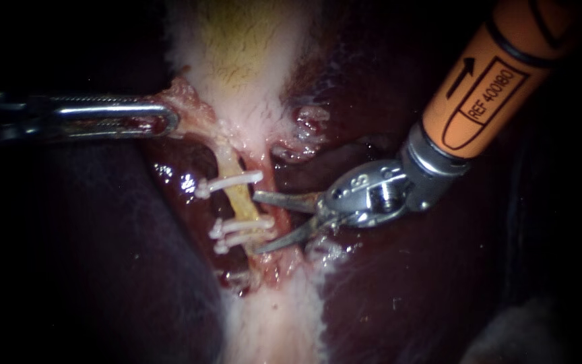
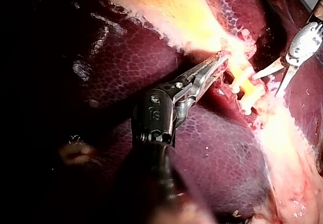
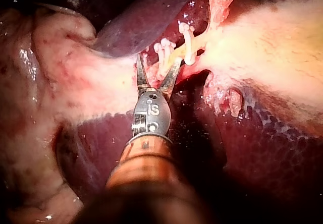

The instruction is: Go to the cutting position left tube

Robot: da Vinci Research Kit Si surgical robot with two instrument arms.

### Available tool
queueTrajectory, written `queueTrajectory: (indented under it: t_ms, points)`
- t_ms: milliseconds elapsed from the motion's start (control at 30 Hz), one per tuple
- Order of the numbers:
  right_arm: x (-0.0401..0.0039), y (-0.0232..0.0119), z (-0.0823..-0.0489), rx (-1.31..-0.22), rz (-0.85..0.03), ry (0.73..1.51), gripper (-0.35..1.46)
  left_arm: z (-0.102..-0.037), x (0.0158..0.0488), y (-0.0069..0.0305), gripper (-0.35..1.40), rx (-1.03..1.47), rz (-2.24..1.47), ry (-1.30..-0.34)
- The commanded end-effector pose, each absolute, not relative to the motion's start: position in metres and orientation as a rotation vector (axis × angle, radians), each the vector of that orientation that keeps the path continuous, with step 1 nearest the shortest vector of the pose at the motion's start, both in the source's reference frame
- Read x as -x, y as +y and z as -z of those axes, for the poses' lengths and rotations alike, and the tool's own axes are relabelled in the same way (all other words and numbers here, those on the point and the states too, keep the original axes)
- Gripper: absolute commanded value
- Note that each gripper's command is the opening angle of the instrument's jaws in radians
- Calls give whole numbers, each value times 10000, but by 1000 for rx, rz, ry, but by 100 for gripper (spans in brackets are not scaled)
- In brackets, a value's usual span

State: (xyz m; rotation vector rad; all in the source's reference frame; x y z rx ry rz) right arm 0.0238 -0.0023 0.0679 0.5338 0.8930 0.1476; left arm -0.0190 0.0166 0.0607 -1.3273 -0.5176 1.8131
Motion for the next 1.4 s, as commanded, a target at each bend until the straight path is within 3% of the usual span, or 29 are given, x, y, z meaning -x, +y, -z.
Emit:
queueTrajectory:
  t_ms: [33, 633, 1167, 1400]
  points:
    - [-238, -23, -680, -534, -148, 892, 145, -607, 190, 165, -35, 1327, -1813, -518]
    - [-257, 5, -725, -553, -170, 890, 145, -603, 191, 164, -35, 1327, -1813, -517]
    - [-311, -10, -723, -682, -219, 1004, 143, -603, 192, 164, -35, 1326, -1813, -516]
    - [-316, -19, -713, -711, -224, 1034, 143, -604, 191, 164, -35, 1327, -1813, -517]
